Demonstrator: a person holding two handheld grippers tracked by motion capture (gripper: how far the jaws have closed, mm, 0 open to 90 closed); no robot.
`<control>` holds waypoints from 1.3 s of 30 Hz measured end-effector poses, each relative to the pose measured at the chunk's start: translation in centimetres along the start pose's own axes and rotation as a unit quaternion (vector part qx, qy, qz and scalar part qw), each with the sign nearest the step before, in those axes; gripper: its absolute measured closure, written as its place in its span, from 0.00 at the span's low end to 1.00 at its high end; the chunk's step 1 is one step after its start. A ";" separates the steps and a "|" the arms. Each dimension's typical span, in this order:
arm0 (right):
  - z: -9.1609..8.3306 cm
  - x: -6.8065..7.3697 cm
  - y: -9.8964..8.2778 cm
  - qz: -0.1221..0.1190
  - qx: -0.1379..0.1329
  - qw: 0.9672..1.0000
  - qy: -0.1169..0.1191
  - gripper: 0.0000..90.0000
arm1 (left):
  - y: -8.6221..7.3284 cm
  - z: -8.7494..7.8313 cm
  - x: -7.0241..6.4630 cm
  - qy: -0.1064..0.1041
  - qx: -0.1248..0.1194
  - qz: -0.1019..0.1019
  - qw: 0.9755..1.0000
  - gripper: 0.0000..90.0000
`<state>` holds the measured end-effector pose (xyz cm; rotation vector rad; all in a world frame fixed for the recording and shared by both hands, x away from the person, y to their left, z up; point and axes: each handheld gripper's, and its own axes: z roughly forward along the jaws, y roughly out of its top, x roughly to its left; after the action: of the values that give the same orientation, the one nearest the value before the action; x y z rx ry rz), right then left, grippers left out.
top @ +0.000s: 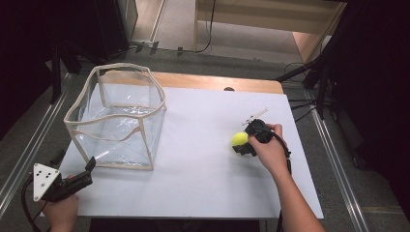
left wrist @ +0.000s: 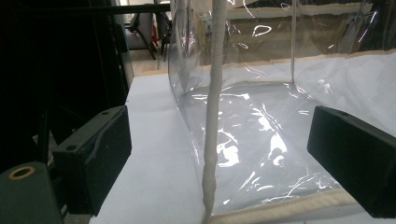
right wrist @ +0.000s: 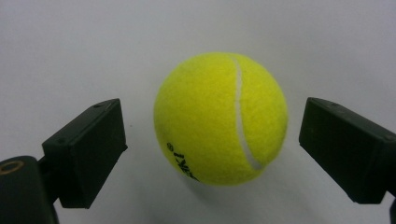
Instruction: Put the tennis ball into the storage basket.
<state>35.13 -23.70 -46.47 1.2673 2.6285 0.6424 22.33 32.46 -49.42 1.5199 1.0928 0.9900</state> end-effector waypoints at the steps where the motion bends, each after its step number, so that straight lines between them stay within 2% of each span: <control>1: 0.3 0.0 0.2 -0.001 0.008 1.000 0.001 0.07 | 0.0 0.0 0.0 0.000 0.000 0.000 1.000 0.08; 9: 1.1 -0.1 0.6 0.003 0.030 1.000 0.005 0.07 | 0.0 0.0 0.0 0.000 0.001 0.000 1.000 0.08; 10: 1.3 -0.1 0.6 0.005 0.031 0.999 0.005 0.15 | 0.0 0.0 0.0 0.000 0.001 0.000 1.000 0.08; 18: 2.0 -0.3 0.8 0.014 0.046 0.999 -0.001 0.16 | 0.0 0.0 0.0 0.000 0.001 0.000 1.000 0.08; 20: 2.2 -0.4 0.8 0.013 0.045 0.999 0.001 0.26 | 0.0 0.0 0.0 0.000 0.001 0.000 1.000 0.08; 31: 1.8 0.1 1.3 0.007 0.043 0.999 0.006 0.26 | 0.0 0.0 0.0 0.001 0.001 -0.002 1.000 0.08; 39: 1.3 0.9 2.3 -0.010 0.037 0.999 0.010 0.26 | 0.0 0.0 0.1 -0.001 -0.001 -0.003 1.000 0.07</control>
<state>36.58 -21.29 -46.55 1.2595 2.7013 0.5634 22.35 32.53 -49.40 1.5138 1.0943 0.9860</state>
